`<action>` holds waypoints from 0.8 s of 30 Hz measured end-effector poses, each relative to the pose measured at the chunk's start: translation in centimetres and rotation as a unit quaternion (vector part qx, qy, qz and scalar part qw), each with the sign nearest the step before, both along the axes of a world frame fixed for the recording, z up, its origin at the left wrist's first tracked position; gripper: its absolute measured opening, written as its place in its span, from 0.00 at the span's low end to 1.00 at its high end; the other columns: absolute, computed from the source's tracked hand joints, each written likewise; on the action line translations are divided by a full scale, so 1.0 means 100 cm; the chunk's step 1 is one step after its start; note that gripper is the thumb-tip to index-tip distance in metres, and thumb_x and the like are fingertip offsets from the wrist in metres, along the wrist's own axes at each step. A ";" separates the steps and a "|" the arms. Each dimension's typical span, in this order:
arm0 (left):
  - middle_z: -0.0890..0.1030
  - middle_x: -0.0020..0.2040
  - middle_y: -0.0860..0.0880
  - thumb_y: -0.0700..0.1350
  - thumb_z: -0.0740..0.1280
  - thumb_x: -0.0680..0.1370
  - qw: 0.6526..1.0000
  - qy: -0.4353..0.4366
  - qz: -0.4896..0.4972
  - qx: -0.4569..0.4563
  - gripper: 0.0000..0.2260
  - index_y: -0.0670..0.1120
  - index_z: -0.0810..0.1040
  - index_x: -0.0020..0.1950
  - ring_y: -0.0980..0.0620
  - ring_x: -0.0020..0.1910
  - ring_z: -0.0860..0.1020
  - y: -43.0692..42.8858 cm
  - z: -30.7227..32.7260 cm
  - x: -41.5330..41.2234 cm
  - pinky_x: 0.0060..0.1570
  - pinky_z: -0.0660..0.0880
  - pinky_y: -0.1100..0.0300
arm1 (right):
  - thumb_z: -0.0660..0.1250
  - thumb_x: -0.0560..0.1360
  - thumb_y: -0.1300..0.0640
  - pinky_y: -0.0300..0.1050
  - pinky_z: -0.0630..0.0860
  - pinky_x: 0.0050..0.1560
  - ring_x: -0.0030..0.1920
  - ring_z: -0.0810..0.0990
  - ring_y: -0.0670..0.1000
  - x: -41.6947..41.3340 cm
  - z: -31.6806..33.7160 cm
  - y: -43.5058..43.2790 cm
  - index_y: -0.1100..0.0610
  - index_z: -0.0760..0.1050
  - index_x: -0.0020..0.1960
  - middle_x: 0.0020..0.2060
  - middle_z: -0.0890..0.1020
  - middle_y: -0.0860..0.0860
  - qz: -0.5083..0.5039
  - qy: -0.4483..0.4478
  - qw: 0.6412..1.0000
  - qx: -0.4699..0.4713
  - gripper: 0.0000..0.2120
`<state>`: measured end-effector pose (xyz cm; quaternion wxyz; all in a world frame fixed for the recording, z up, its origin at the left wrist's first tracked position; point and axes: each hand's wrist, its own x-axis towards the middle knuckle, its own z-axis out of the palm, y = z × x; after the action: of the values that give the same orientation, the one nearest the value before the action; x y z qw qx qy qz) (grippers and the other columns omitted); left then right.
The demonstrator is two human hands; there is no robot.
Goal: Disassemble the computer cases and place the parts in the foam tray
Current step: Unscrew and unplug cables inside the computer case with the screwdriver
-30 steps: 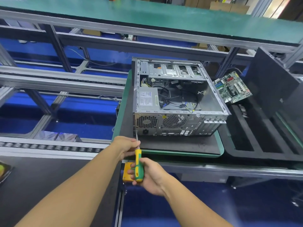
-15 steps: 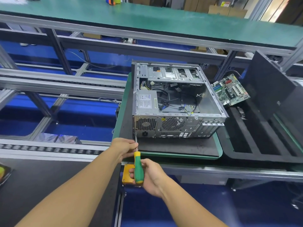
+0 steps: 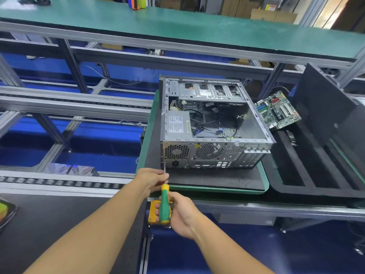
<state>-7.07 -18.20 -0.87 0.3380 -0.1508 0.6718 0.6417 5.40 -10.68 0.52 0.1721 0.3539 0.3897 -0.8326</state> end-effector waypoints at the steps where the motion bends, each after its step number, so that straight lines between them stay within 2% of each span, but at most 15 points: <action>1: 0.81 0.42 0.40 0.30 0.71 0.75 1.000 -0.002 -0.001 0.004 0.12 0.35 0.77 0.57 0.50 0.33 0.81 -0.001 0.000 -0.001 0.31 0.81 0.59 | 0.58 0.83 0.57 0.49 0.80 0.39 0.36 0.80 0.53 0.001 -0.001 0.001 0.65 0.75 0.57 0.40 0.82 0.58 0.008 0.001 1.000 -0.001 0.12; 3: 0.82 0.43 0.39 0.30 0.68 0.77 1.000 -0.005 -0.015 0.009 0.10 0.36 0.76 0.58 0.51 0.32 0.82 -0.004 0.000 -0.002 0.31 0.81 0.60 | 0.57 0.84 0.59 0.53 0.80 0.45 0.38 0.81 0.53 0.003 -0.003 0.002 0.64 0.75 0.59 0.42 0.83 0.58 0.024 0.011 0.999 0.028 0.12; 4: 0.83 0.46 0.38 0.30 0.67 0.78 1.000 -0.007 -0.025 0.006 0.10 0.36 0.76 0.59 0.50 0.34 0.82 -0.005 0.000 -0.002 0.32 0.80 0.59 | 0.58 0.84 0.59 0.53 0.81 0.44 0.39 0.82 0.53 0.003 -0.003 0.002 0.64 0.74 0.60 0.42 0.83 0.58 0.029 0.016 0.998 0.046 0.10; 7: 0.84 0.52 0.38 0.32 0.68 0.78 0.998 -0.024 -0.051 0.006 0.11 0.37 0.76 0.60 0.48 0.41 0.83 -0.004 0.004 -0.006 0.35 0.79 0.57 | 0.64 0.82 0.60 0.50 0.81 0.37 0.37 0.81 0.53 0.003 -0.001 0.000 0.63 0.69 0.63 0.44 0.78 0.58 0.013 0.006 0.997 0.071 0.12; 10: 0.83 0.48 0.40 0.36 0.74 0.74 0.998 -0.009 -0.056 -0.006 0.14 0.37 0.78 0.59 0.48 0.43 0.81 0.001 0.002 -0.008 0.35 0.79 0.57 | 0.66 0.81 0.59 0.45 0.77 0.32 0.34 0.77 0.51 0.001 0.001 -0.003 0.63 0.66 0.65 0.43 0.75 0.58 -0.004 -0.008 0.999 0.053 0.16; 12: 0.81 0.42 0.40 0.36 0.76 0.73 0.999 0.003 -0.041 -0.011 0.16 0.35 0.78 0.59 0.48 0.40 0.80 0.005 -0.002 -0.007 0.34 0.79 0.58 | 0.65 0.82 0.55 0.44 0.73 0.30 0.33 0.75 0.51 -0.002 0.003 -0.002 0.62 0.69 0.62 0.40 0.75 0.57 -0.008 -0.009 1.000 0.022 0.14; 14: 0.81 0.41 0.40 0.33 0.75 0.73 1.000 0.000 -0.016 -0.007 0.17 0.33 0.77 0.60 0.48 0.37 0.80 0.006 -0.006 -0.008 0.30 0.80 0.59 | 0.59 0.84 0.51 0.45 0.75 0.34 0.35 0.75 0.52 -0.003 0.004 0.001 0.62 0.73 0.58 0.41 0.79 0.57 0.011 -0.013 1.000 -0.006 0.14; 16: 0.82 0.42 0.40 0.33 0.73 0.74 1.000 -0.008 -0.005 -0.005 0.17 0.33 0.76 0.61 0.48 0.36 0.82 0.005 -0.008 -0.009 0.30 0.81 0.60 | 0.56 0.84 0.53 0.46 0.77 0.37 0.37 0.77 0.53 -0.002 0.003 0.004 0.62 0.75 0.57 0.42 0.82 0.58 0.025 -0.011 1.000 -0.005 0.15; 20: 0.82 0.42 0.40 0.32 0.66 0.79 0.999 -0.024 -0.023 0.018 0.10 0.35 0.74 0.60 0.51 0.32 0.83 0.004 -0.007 -0.011 0.30 0.81 0.58 | 0.64 0.82 0.58 0.50 0.80 0.37 0.38 0.81 0.53 -0.002 -0.005 0.005 0.60 0.72 0.58 0.42 0.80 0.57 0.014 -0.005 0.998 0.059 0.07; 22: 0.83 0.44 0.40 0.31 0.63 0.81 0.999 -0.028 -0.025 0.020 0.06 0.37 0.73 0.57 0.49 0.36 0.84 0.007 -0.006 -0.011 0.35 0.81 0.55 | 0.68 0.80 0.60 0.46 0.79 0.34 0.35 0.80 0.52 -0.003 -0.005 0.003 0.59 0.69 0.59 0.43 0.77 0.57 0.002 -0.018 0.996 0.082 0.10; 24: 0.83 0.46 0.40 0.33 0.64 0.81 0.999 -0.031 -0.021 0.024 0.04 0.38 0.74 0.56 0.47 0.40 0.83 0.010 -0.006 -0.011 0.38 0.80 0.54 | 0.69 0.79 0.57 0.42 0.74 0.29 0.33 0.76 0.50 -0.006 -0.003 0.002 0.60 0.70 0.60 0.42 0.76 0.56 -0.005 -0.027 0.996 0.079 0.13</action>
<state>-8.19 -17.21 -1.48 0.3761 -0.1483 0.6481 0.6454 4.82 -10.48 0.19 0.1497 0.3903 0.4481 -0.7902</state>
